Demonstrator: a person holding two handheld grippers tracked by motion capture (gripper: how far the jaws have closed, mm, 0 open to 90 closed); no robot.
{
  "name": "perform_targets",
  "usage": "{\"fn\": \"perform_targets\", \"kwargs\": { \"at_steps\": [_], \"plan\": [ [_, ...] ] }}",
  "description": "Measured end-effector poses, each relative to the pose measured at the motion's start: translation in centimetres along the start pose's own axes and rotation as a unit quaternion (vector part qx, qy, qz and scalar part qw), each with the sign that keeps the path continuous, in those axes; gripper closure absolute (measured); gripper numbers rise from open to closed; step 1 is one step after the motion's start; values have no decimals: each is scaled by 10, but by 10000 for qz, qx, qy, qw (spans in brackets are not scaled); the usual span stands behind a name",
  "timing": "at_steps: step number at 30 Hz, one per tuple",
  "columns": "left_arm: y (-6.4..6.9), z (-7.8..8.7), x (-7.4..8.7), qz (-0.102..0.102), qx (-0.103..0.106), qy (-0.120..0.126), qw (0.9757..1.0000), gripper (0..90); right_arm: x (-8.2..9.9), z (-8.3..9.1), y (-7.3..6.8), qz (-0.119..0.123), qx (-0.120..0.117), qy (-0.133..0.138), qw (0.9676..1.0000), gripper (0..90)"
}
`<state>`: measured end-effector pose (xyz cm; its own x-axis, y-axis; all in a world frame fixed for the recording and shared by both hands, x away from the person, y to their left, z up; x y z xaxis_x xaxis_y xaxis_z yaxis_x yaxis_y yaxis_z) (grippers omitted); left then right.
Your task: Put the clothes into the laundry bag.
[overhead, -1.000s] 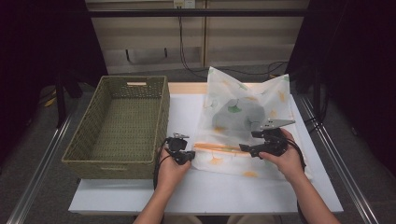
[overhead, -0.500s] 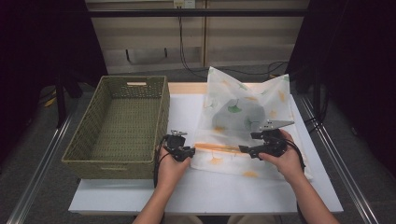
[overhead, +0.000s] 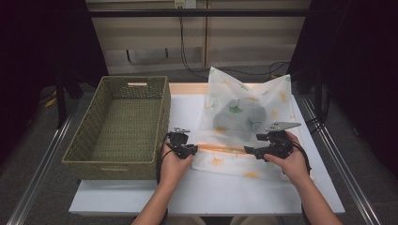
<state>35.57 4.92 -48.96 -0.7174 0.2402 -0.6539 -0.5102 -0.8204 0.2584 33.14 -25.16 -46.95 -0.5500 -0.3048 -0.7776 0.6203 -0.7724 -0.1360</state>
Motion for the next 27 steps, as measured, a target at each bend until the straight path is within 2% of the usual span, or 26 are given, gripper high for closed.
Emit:
{"fn": "perform_targets", "kwargs": {
  "at_steps": [6,8,10,22,27],
  "plan": [
    [3,1,0,59,157,-31,9999,806,-1,-2,-2,15,-21,-19,10000,201],
    [5,-2,1,60,256,39,9996,805,-2,-2,-3,15,-13,-8,10000,201],
    [5,-3,1,-56,314,22,9995,795,-2,-2,-3,30,-12,-10,10000,201],
    [4,7,3,-190,-4,-65,9998,667,-3,-4,-3,60,-54,-26,10000,201],
    [3,9,8,-239,-27,-147,9996,658,-7,-8,-6,80,-89,-11,9999,201]
  ]
}}
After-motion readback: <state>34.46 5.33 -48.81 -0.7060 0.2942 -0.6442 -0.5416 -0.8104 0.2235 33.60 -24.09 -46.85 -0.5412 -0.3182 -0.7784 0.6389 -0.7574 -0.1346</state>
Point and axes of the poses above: each handheld gripper's, and its own axes: z roughly backward along the jaws, x roughly out of its underside, y roughly to its right, the point moved 3 cm from there along -z, roughly forward along the jaws
